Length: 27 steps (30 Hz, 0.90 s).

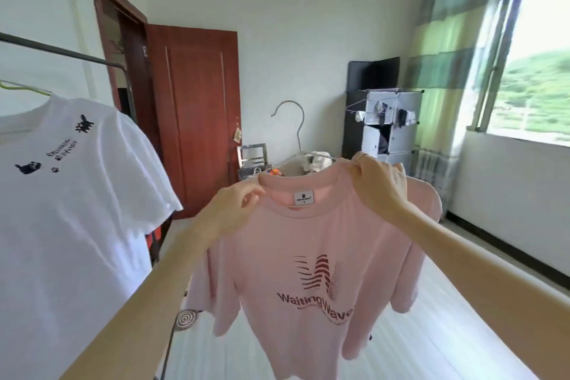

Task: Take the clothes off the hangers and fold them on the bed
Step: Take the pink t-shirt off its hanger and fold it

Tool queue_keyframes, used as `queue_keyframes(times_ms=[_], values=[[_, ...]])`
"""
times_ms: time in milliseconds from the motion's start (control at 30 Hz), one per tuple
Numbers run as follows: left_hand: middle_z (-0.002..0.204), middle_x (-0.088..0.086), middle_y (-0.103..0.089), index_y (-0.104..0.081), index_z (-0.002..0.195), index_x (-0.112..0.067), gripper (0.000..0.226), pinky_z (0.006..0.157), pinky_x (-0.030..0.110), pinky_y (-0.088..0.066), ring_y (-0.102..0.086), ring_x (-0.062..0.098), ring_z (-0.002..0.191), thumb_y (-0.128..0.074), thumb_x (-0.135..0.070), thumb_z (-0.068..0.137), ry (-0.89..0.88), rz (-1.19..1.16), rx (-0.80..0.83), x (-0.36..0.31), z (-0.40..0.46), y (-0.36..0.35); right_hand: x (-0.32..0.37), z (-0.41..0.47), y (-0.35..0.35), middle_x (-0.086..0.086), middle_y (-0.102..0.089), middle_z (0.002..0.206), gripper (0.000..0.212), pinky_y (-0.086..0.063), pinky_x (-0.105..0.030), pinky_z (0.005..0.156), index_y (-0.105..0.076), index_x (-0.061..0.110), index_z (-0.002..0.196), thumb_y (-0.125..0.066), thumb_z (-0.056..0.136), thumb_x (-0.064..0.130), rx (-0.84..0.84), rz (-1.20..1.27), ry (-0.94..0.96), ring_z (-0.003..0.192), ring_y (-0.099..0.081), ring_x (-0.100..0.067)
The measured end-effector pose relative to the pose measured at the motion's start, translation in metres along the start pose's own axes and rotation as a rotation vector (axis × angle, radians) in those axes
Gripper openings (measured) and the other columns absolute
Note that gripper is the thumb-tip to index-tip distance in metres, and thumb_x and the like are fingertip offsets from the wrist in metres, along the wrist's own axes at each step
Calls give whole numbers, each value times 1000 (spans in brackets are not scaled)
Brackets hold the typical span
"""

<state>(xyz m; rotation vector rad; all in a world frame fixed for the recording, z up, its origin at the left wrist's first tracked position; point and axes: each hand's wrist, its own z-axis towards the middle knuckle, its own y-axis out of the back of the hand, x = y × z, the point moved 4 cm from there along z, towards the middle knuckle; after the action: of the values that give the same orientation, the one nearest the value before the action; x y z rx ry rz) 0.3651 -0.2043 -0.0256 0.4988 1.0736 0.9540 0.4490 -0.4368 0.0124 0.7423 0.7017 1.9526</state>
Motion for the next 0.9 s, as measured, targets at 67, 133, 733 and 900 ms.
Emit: queue_keyframes(times_ms=[67, 133, 733, 900], values=[[100, 5, -65, -64, 111, -11, 23, 79, 19, -40, -62, 20, 90, -47, -11, 95, -66, -73, 43, -44, 0, -36, -53, -17, 38, -5, -68, 100, 31, -29, -38, 96, -60, 15, 95, -37, 100, 34, -68, -29, -81, 92, -60, -28], [103, 8, -68, -63, 114, -12, 24, 83, 21, -44, -63, 18, 89, -48, -12, 95, -100, -134, 101, -78, -1, -66, -95, -30, 71, -3, -69, 101, 32, -31, -34, 91, -63, 17, 91, -38, 100, 36, -132, -48, -146, 94, -60, -26], [93, -4, -66, -65, 110, -18, 26, 80, 25, -49, -64, 16, 85, -46, -9, 96, -732, -468, 471, -428, -30, -264, -330, -223, 397, -4, -69, 97, 30, -19, -32, 86, -60, 15, 105, -36, 100, 31, -508, -717, -686, 91, -60, -26], [91, 1, -66, -66, 108, -17, 26, 79, 27, -50, -64, 21, 81, -46, -5, 95, -856, -562, 542, -517, -81, -300, -363, -291, 459, -5, -70, 97, 30, -23, -33, 89, -63, 15, 104, -41, 99, 34, -546, -794, -792, 93, -61, -28]])
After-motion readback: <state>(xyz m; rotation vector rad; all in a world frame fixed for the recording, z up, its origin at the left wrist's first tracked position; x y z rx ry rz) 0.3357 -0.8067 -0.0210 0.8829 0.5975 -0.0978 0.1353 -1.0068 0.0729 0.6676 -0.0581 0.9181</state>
